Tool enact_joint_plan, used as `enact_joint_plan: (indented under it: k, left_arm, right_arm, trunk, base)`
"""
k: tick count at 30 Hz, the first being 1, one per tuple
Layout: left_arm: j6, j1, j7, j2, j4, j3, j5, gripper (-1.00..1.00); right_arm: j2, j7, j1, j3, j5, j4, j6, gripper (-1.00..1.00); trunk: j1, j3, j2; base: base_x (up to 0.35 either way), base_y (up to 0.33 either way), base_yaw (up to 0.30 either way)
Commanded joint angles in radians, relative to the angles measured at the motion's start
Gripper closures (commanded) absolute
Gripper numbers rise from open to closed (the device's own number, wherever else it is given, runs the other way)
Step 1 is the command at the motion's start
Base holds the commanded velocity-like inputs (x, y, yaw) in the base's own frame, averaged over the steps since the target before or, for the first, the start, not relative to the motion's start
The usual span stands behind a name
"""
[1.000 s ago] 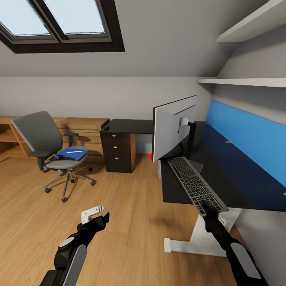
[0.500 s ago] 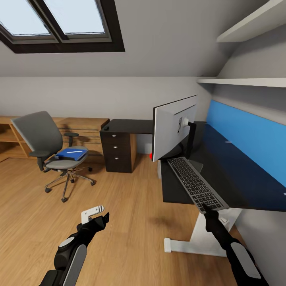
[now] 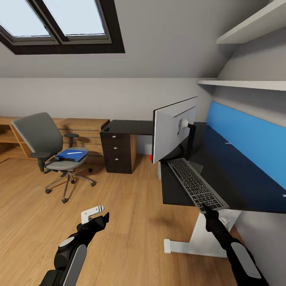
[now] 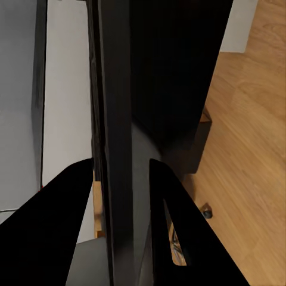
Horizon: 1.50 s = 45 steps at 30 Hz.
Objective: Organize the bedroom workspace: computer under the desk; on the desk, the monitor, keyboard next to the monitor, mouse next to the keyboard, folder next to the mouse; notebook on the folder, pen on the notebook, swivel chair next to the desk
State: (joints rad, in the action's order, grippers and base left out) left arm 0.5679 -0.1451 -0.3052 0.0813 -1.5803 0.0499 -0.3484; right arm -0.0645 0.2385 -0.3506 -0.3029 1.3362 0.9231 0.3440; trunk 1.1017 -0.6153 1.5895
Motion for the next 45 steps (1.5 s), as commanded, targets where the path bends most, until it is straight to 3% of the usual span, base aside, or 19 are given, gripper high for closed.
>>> enact_joint_plan:
  k: [1, 19, 39, 45]
  left_arm:
    - [0.003, -0.001, -0.009, 0.0, -0.001, 0.001, -0.011, -1.0]
    - [0.003, -0.001, -0.008, 0.0, 0.0, 0.001, -0.011, -1.0]
    - [0.003, -0.001, -0.008, 0.0, 0.0, 0.001, -0.011, -1.0]
    - [0.003, -0.001, -0.008, 0.0, 0.0, 0.001, -0.011, -1.0]
  right_arm:
    - [0.0, 0.001, -0.001, -0.002, 0.007, 0.0, 0.007, 1.0]
    - [0.0, 0.001, -0.001, -0.002, 0.006, 0.0, 0.007, 1.0]
    - [0.001, 0.005, -0.001, -0.001, 0.006, 0.003, 0.005, 1.0]
    - [0.003, 0.007, -0.001, 0.0, 0.005, 0.065, 0.003, 1.0]
  trunk:
    - [0.0, -0.001, 0.001]
    - [0.0, -0.001, 0.001]
    - [0.0, -0.001, 0.001]
    - [0.0, -0.001, 0.001]
  base:
    - [0.0, 0.0, 0.0]
    - [-0.039, 0.0, 0.0]
    - [-0.213, 0.044, 0.0]
    - [-0.124, 0.052, 0.0]
